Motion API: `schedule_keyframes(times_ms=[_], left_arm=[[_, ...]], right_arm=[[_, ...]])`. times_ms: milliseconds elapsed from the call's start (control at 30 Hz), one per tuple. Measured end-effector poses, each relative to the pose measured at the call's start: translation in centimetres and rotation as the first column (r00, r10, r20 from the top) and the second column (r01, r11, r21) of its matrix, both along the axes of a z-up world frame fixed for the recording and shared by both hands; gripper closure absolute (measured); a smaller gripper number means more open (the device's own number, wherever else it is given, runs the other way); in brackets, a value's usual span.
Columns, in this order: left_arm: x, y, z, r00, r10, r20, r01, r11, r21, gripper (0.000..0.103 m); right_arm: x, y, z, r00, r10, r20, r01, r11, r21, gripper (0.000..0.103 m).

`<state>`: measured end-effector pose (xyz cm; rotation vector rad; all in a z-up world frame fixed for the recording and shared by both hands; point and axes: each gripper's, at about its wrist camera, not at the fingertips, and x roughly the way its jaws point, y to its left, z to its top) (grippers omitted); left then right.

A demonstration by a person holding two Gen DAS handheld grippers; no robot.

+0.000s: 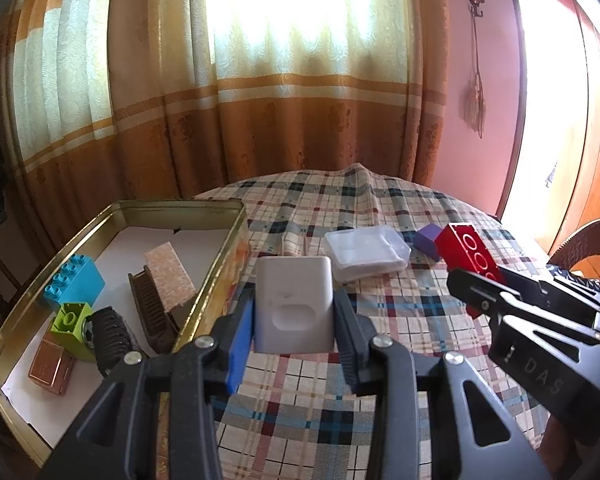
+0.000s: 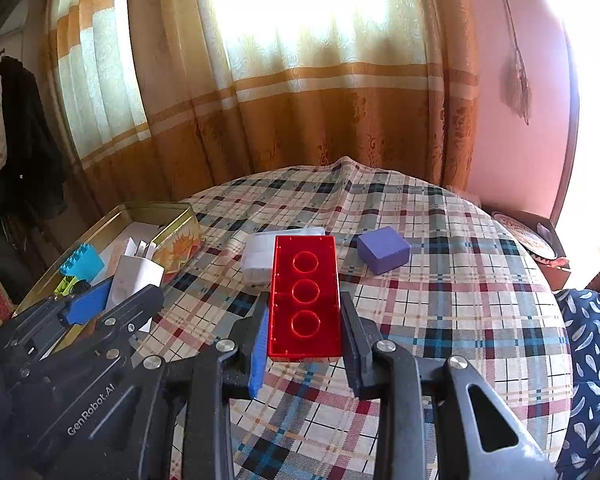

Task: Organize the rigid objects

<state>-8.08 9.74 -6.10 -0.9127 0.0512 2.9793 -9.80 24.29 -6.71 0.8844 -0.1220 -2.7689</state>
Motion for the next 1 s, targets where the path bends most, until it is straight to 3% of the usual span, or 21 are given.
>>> schedule_keyframes(times_ms=[1000], left_arm=[[1.6, -1.6, 0.9, 0.996, 0.034, -0.086, -0.03, 0.999, 0.043, 0.066]], right_arm=[[1.8, -1.7, 1.0, 0.995, 0.027, -0.091, -0.025, 0.999, 0.02, 0.069]])
